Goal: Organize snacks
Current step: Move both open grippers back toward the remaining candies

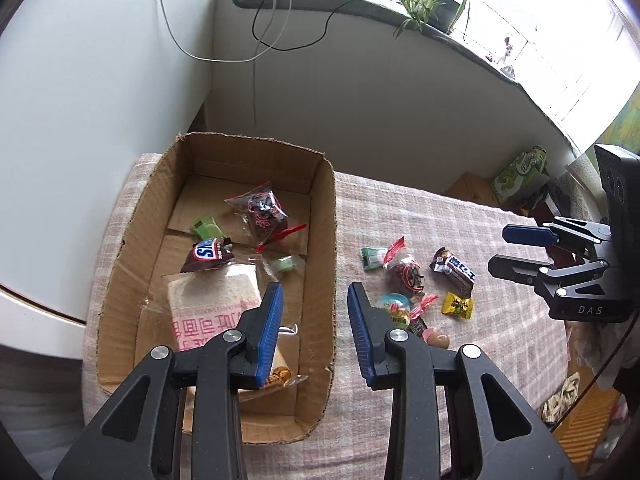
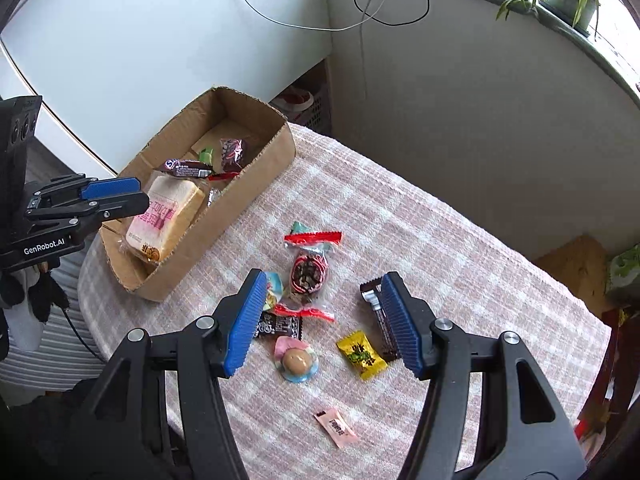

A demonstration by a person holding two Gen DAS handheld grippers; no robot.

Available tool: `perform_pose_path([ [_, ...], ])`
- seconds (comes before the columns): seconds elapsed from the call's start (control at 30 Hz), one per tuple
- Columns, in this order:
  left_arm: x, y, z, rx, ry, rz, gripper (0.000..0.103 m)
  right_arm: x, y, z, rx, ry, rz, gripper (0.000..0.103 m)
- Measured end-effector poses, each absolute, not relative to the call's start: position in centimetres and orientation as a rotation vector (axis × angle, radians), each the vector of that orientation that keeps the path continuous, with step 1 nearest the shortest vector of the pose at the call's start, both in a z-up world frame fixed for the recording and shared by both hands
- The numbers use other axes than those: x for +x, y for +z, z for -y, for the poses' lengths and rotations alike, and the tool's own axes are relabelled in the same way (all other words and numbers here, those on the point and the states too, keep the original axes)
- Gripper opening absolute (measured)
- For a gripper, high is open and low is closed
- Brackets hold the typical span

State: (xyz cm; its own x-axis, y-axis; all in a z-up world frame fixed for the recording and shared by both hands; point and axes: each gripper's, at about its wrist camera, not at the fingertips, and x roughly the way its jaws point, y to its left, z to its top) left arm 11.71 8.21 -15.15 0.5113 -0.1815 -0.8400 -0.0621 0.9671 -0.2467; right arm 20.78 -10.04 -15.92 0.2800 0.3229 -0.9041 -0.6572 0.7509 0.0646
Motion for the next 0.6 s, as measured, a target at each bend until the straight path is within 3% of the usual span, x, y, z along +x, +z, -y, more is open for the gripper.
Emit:
perform_pose_path([
  [0.6,12.0,-19.3,2.5,-0.193,-0.271,-1.165,0.032,14.5,-22.9,17.3,-0.412,0.665,-1.246,0.062],
])
